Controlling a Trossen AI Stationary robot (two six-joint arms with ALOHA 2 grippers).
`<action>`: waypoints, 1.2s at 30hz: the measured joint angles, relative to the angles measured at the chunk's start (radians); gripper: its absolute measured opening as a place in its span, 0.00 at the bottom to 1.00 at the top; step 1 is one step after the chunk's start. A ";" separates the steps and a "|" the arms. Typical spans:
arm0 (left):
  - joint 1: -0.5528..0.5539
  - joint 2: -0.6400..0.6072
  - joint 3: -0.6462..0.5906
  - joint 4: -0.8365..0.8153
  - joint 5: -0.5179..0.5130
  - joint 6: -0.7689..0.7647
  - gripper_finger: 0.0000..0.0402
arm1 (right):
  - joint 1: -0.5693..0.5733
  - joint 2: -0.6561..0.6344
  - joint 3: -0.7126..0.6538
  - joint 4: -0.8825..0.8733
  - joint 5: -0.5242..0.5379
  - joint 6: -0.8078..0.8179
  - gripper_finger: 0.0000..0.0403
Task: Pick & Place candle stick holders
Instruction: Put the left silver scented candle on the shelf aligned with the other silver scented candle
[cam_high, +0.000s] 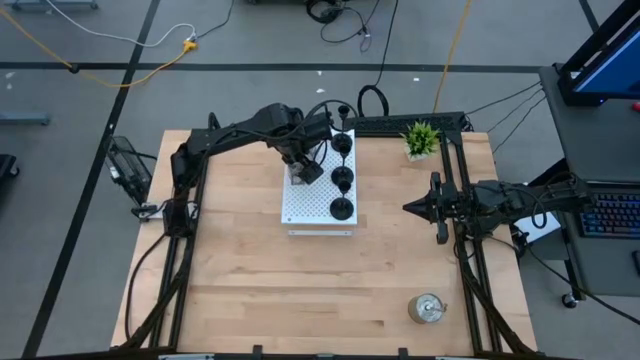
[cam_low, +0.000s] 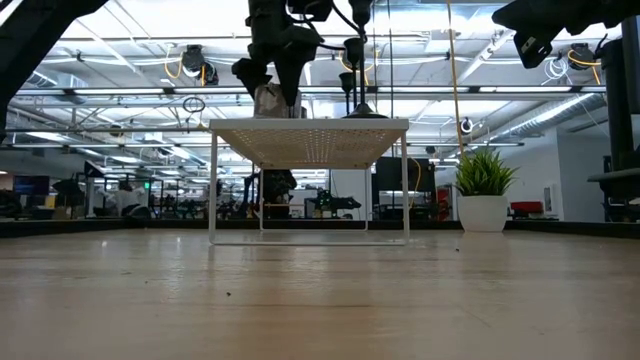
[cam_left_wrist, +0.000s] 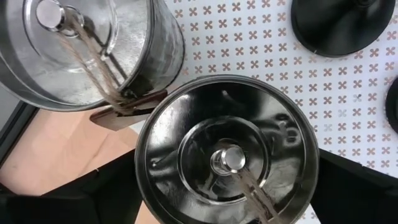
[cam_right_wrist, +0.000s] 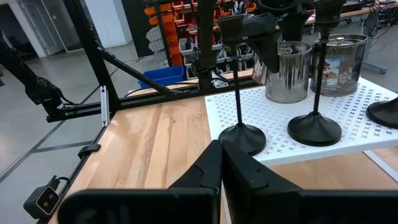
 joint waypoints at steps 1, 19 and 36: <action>0.000 0.000 0.000 0.000 0.000 0.000 0.93 | 0.000 0.000 0.000 0.000 0.000 0.000 0.00; 0.000 -0.004 0.000 0.004 0.022 -0.006 0.95 | 0.000 0.000 0.000 0.000 -0.001 0.000 0.00; 0.034 -0.067 -0.001 0.056 0.022 -0.001 0.95 | 0.000 0.000 0.000 0.000 -0.004 0.001 0.00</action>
